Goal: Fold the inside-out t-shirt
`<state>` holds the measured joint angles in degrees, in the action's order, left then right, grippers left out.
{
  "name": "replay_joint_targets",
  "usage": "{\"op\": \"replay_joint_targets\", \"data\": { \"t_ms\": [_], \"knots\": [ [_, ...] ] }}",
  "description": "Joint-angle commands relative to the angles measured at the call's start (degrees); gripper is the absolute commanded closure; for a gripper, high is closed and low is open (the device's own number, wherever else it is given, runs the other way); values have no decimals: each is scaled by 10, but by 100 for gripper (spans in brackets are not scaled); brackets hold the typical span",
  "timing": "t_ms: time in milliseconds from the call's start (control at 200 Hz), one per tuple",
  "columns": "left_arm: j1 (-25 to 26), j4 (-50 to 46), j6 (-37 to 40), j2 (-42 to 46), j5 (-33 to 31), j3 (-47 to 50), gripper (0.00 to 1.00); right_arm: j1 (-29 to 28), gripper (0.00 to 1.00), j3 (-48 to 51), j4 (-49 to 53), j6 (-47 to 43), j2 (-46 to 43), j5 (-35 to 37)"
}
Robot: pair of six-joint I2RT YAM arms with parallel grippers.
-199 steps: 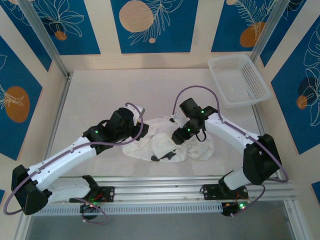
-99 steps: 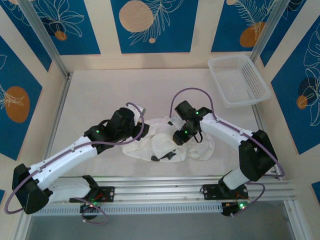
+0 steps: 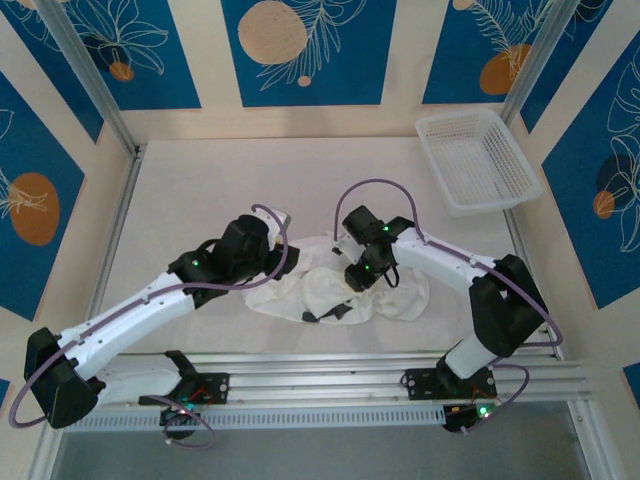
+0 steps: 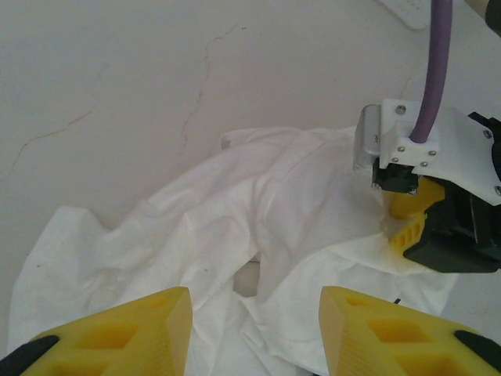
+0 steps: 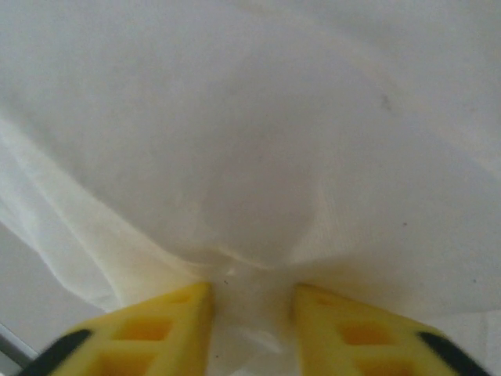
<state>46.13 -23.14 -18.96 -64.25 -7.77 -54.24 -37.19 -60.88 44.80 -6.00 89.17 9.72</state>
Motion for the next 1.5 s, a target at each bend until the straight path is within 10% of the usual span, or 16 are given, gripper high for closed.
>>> {"op": "replay_joint_targets", "data": {
  "t_ms": [0, 190, 535, 770, 1245, 1320, 1395, 1495],
  "knots": [
    [-5, 4, -4, 1, 2, 6, 54, -3, 75, -12, 1, 3, -13, 11],
    [-6, 8, -5, 1, 2, 8, 54, 6, 100, -11, -1, 12, -50, -19],
    [-6, 13, -7, -4, 11, 13, 53, 56, 100, -9, -47, 70, -171, -125],
    [-6, 79, 55, -50, 244, 4, 46, 73, 100, -17, -69, 76, -217, -216],
    [15, 98, 49, -226, 259, -31, 35, 176, 100, -67, -46, 248, -198, -346],
    [15, 81, 25, -248, 188, -30, 48, 198, 100, -68, -48, 273, -195, -367],
    [15, 60, 10, -255, 115, -27, 99, 226, 100, -67, -48, 305, -195, -383],
    [14, 36, 4, -244, 36, -16, 100, 273, 100, -62, -45, 337, -195, -406]
  ]
}}
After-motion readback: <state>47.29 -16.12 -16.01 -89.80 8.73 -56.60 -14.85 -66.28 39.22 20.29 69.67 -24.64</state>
